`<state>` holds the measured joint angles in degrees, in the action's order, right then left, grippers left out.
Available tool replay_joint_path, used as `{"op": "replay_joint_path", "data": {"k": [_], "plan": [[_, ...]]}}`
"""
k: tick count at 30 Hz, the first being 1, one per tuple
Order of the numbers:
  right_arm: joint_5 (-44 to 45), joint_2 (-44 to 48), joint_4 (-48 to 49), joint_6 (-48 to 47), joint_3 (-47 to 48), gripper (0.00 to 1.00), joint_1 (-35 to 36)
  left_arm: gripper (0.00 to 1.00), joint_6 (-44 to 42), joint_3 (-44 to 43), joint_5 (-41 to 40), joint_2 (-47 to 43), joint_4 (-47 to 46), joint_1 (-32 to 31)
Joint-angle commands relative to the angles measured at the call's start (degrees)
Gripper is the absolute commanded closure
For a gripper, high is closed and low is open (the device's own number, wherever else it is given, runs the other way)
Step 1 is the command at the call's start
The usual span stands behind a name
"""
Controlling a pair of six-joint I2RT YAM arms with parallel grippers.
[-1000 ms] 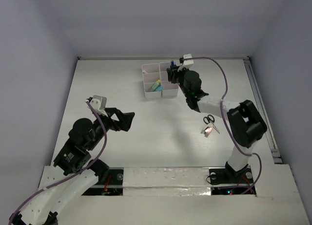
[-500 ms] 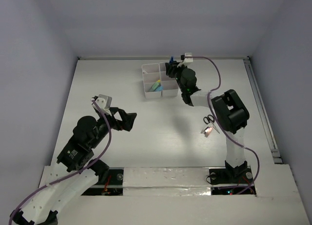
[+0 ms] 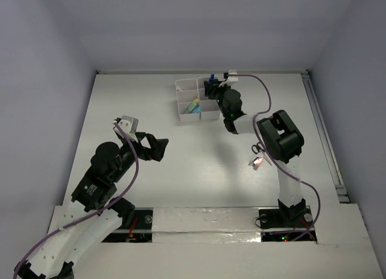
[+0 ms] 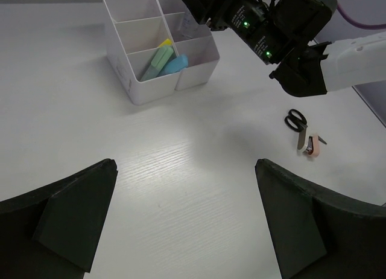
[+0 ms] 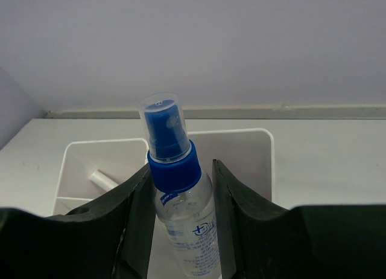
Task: Sort the stationery into containers
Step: Place the stationery in the storage box.
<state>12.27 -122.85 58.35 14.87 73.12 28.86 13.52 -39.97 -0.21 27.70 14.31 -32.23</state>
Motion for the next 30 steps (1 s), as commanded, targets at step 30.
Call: {"op": "replay_joint_path", "data": {"k": [30], "plan": [[-1.1,1.1,7.0,-0.2,0.6,0.77,0.1,0.01,-0.8,-0.1,2.4,0.0,-3.6,1.6]]}}
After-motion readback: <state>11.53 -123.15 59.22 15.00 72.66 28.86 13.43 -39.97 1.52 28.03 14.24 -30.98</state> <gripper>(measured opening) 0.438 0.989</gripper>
